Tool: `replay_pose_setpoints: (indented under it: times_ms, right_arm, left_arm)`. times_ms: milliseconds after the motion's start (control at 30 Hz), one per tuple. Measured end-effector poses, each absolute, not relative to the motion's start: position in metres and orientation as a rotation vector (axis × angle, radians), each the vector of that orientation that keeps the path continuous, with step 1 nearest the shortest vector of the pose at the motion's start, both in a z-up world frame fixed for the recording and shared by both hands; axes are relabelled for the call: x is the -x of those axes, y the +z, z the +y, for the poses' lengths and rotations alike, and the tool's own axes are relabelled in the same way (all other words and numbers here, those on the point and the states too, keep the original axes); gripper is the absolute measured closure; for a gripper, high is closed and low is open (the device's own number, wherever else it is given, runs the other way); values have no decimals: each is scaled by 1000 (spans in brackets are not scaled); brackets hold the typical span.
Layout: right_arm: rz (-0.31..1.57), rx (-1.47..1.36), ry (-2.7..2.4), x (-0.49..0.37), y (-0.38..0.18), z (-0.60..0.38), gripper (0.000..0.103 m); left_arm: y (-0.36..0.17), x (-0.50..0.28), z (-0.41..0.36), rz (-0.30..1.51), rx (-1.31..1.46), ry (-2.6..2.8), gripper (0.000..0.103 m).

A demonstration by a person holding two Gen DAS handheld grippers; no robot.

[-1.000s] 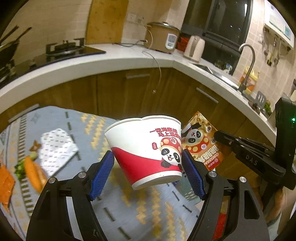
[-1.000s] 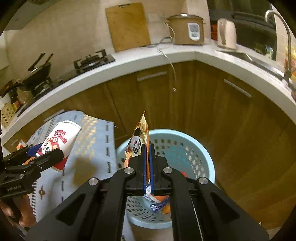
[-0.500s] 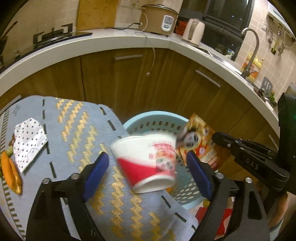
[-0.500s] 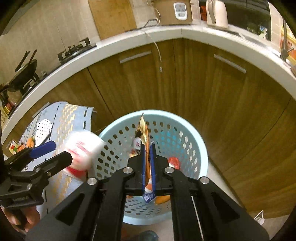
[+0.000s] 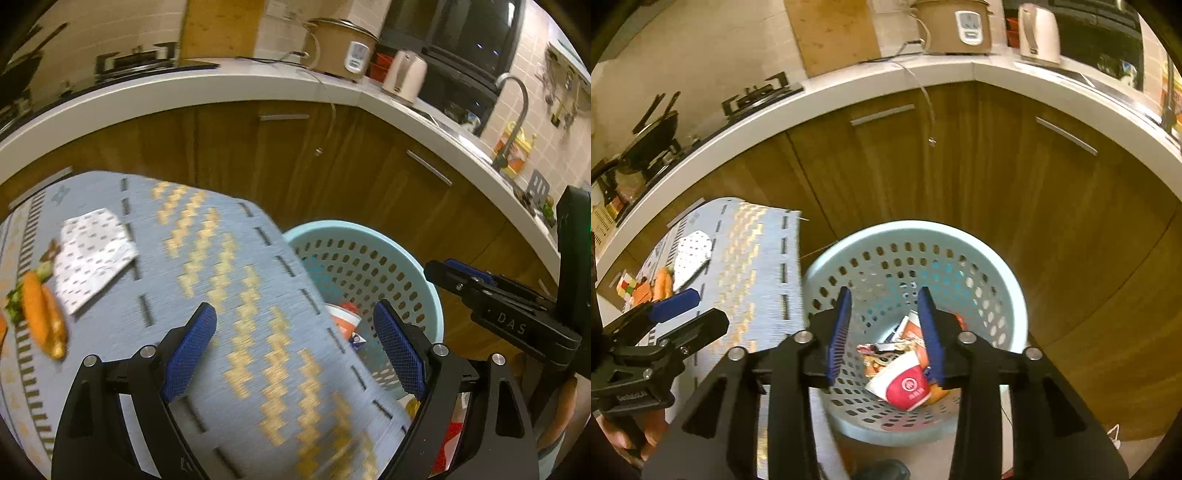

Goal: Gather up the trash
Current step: 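Move both tools back over the table toward the bread roll and napkin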

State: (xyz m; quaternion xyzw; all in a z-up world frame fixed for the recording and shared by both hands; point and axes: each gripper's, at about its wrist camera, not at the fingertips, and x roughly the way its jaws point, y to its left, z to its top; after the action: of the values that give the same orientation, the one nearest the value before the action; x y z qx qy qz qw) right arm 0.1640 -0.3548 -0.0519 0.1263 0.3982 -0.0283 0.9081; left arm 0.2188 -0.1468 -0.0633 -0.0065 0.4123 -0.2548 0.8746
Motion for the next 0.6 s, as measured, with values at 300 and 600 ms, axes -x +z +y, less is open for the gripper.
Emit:
replay_pose_setpoints:
  times_ms: [300,600]
  right_arm:
    - [794,-207,47,-176,-34,-301,54]
    - [786,-94,162,-200,-25,-229,41]
  left_arm:
    - [-37,-209,-61,780,138,-365,18]
    - [-42,-213,11,780,231,-207,19]
